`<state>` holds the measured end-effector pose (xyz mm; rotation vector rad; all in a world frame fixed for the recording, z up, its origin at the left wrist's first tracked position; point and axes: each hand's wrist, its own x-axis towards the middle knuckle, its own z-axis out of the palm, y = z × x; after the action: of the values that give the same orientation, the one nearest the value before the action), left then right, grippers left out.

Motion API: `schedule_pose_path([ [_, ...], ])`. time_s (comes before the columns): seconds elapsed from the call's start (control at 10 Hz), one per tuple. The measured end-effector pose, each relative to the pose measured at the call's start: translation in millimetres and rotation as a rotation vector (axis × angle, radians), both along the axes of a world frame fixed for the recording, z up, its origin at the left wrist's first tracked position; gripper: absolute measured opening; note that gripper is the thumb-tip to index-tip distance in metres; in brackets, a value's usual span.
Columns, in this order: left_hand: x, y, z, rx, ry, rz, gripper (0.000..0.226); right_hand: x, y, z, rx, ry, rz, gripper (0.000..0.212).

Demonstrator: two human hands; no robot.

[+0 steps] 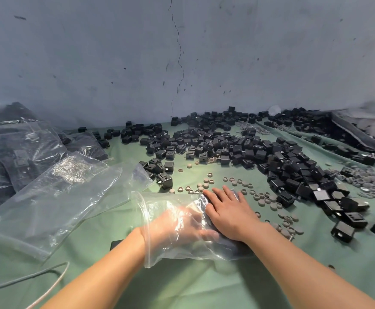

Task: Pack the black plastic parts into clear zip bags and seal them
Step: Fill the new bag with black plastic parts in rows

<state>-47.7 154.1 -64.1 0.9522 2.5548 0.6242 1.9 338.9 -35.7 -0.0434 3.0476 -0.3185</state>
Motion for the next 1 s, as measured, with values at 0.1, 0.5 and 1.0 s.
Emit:
schedule_pose_path([
  [0.1,7,-22,41,0.083,0.156,-0.119,0.039,3,-1,0,-0.009,0.024,-0.013,0.056],
  [0.5,50,-165,86,-0.190,0.066,0.087,0.020,1,0,-2,0.012,0.034,-0.016,0.055],
  [1.0,58,-124,86,0.137,0.066,-0.065,0.026,3,0,-3,-0.020,0.041,-0.026,0.054],
])
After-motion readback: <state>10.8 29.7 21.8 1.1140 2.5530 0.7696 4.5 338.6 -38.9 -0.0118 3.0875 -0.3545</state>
